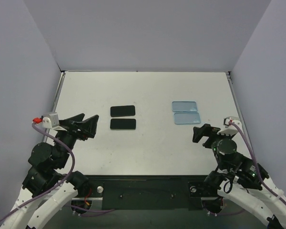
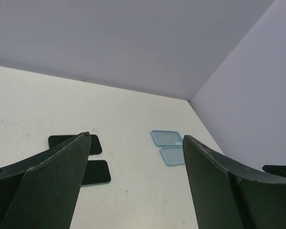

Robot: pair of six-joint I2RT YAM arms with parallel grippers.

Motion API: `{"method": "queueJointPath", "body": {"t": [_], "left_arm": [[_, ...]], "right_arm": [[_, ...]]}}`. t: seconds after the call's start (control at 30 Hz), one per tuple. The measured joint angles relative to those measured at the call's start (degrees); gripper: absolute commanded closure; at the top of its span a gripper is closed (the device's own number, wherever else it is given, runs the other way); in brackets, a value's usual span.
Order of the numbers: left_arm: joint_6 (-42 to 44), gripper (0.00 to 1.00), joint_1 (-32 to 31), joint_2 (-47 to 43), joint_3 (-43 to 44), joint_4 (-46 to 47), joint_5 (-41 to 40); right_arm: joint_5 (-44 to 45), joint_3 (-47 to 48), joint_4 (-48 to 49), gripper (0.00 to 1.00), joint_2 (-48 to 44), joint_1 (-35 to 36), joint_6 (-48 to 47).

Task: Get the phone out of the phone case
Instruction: Reset both arms

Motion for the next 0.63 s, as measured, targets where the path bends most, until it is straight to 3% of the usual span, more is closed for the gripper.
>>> {"method": "queueJointPath", "body": {"t": [0.23,0.63], "left_arm": [[3.54,0.11,0.0,-5.53,1.79,2.32,-5.18],[7.39,0.11,0.0,-16.2,4.87,8.5,-8.96]], "right_arm": [[8.07,7.72,-3.06,0.05,-10.12,0.0,-6.36],[11.32,14.23,-2.78,0.05,-23.65,0.0,-14.05]]}}
